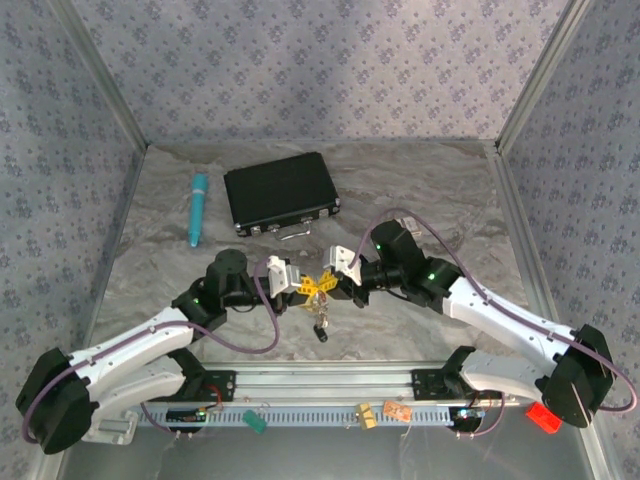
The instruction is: Put the keys on the keyring
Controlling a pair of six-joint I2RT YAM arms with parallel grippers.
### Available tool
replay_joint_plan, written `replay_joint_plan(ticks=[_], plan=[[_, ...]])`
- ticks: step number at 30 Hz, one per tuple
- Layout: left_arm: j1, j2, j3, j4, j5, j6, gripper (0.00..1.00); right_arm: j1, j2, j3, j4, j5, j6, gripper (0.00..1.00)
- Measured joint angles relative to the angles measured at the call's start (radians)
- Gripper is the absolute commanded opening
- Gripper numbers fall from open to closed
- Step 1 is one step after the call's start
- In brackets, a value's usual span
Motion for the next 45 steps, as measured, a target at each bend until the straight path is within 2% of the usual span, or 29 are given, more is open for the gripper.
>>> replay_joint_plan(ticks=[1,2,3,4,5,6,10,15,20,24,26,29,31,32,34,36,40,45], plan=[[0.000,0.001,0.000,0.000,-0.001,0.000,0.01,0.000,0.001,0.000,-0.001,0.001,0.000,0.00],[0.000,0.002,0.000,-0.002,-0.005,0.000,0.07,0.000,0.001,0.000,-0.003,0.002,0.000,0.00],[-0.002,0.004,0.000,-0.003,-0.011,-0.001,0.16,0.000,0.001,0.001,-0.009,0.005,-0.005,0.00],[-0.005,0.006,0.001,-0.006,-0.021,0.000,0.31,0.000,0.001,0.003,-0.018,0.011,-0.012,0.00],[-0.008,0.006,0.002,-0.012,-0.034,0.000,0.38,0.002,0.002,0.009,-0.036,0.019,-0.019,0.00],[-0.010,0.006,0.008,-0.026,-0.049,0.002,0.40,0.005,0.003,0.018,-0.064,0.033,-0.033,0.00],[-0.013,0.019,0.060,-0.103,-0.116,0.019,0.34,0.024,0.029,0.091,-0.194,0.116,-0.101,0.00],[-0.014,0.028,0.087,-0.140,-0.137,0.035,0.30,0.048,0.056,0.176,-0.304,0.201,-0.159,0.00],[-0.015,0.049,0.087,-0.162,-0.132,0.046,0.30,0.068,0.082,0.216,-0.352,0.230,-0.175,0.00],[-0.015,0.052,0.087,-0.169,-0.124,0.050,0.26,0.082,0.106,0.229,-0.357,0.233,-0.175,0.00],[-0.015,0.052,0.087,-0.173,-0.116,0.053,0.20,0.089,0.115,0.233,-0.357,0.237,-0.174,0.00],[-0.016,0.052,0.087,-0.178,-0.097,0.061,0.03,0.093,0.123,0.237,-0.355,0.240,-0.174,0.00],[-0.020,0.052,0.087,-0.182,-0.087,0.069,0.00,0.090,0.123,0.237,-0.354,0.237,-0.171,0.00],[-0.019,0.052,0.087,-0.183,-0.083,0.065,0.00,0.089,0.122,0.237,-0.353,0.235,-0.169,0.03],[-0.019,0.051,0.087,-0.180,-0.076,0.065,0.00,0.077,0.114,0.223,-0.334,0.216,-0.157,0.23],[-0.019,0.050,0.087,-0.169,-0.076,0.064,0.00,0.056,0.087,0.183,-0.283,0.179,-0.137,0.31],[-0.019,0.039,0.075,-0.117,-0.076,0.049,0.00,0.014,0.020,0.093,-0.194,0.113,-0.086,0.32],[-0.019,0.023,0.050,-0.062,-0.072,0.039,0.00,0.004,0.015,0.056,-0.131,0.076,-0.050,0.25]])
